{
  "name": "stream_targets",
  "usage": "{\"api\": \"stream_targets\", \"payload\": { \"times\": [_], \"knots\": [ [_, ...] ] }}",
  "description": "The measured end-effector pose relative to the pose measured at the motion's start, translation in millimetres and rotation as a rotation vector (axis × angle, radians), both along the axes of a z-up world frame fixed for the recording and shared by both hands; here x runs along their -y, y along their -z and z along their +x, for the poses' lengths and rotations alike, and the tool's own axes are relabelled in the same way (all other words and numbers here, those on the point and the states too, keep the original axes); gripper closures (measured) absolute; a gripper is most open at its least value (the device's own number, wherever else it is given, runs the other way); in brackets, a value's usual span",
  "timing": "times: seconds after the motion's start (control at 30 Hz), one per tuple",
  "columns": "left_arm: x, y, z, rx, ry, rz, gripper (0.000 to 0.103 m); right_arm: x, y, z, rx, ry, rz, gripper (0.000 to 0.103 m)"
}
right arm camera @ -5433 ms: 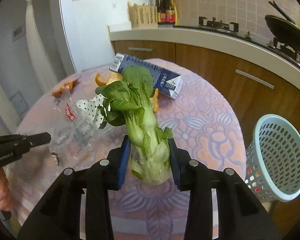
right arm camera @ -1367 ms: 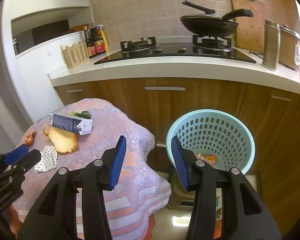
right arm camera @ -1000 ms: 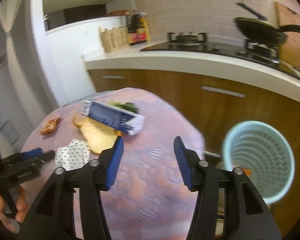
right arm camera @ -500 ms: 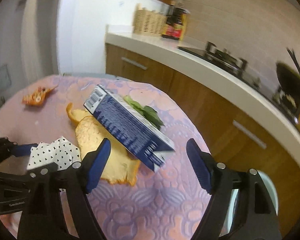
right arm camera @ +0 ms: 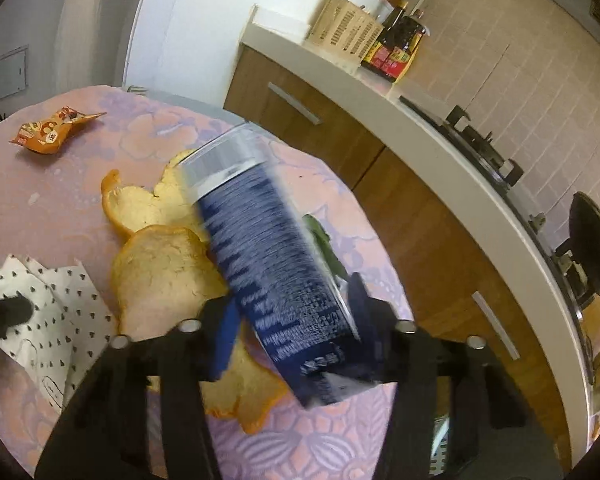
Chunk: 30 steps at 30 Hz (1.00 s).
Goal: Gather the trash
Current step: 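Grasp the heart-print napkin with the left tool while the right tool grasps the blue milk carton, then carry the napkin and milk carton to the wastebasket and release both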
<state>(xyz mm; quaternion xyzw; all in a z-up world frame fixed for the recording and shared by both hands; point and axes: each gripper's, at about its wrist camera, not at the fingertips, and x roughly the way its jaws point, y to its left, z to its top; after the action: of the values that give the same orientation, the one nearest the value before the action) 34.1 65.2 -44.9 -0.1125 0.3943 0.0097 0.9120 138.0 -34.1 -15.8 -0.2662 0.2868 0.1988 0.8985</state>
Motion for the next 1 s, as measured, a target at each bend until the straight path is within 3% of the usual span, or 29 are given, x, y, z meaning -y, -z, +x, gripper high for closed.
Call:
{"api": "stream_targets", "payload": {
  "times": [0.2,0.5,0.77,1.0],
  "knots": [
    [5,-25,-18,0.056,0.004,-0.003,0.097,41,-43,-20,0.011,-0.026,0.214,0.068],
    [46,-63,-24,0.144,0.083,0.013,0.097,109,-84,-64,0.076,0.017,0.390,0.068],
    [113,-80,-3,0.179,0.230,0.024,0.097,196,-85,-85,0.143,0.199,0.424,0.068],
    [206,-76,34,0.167,0.385,0.082,0.097,290,-49,-80,0.086,0.408,0.480,0.068]
  ]
}}
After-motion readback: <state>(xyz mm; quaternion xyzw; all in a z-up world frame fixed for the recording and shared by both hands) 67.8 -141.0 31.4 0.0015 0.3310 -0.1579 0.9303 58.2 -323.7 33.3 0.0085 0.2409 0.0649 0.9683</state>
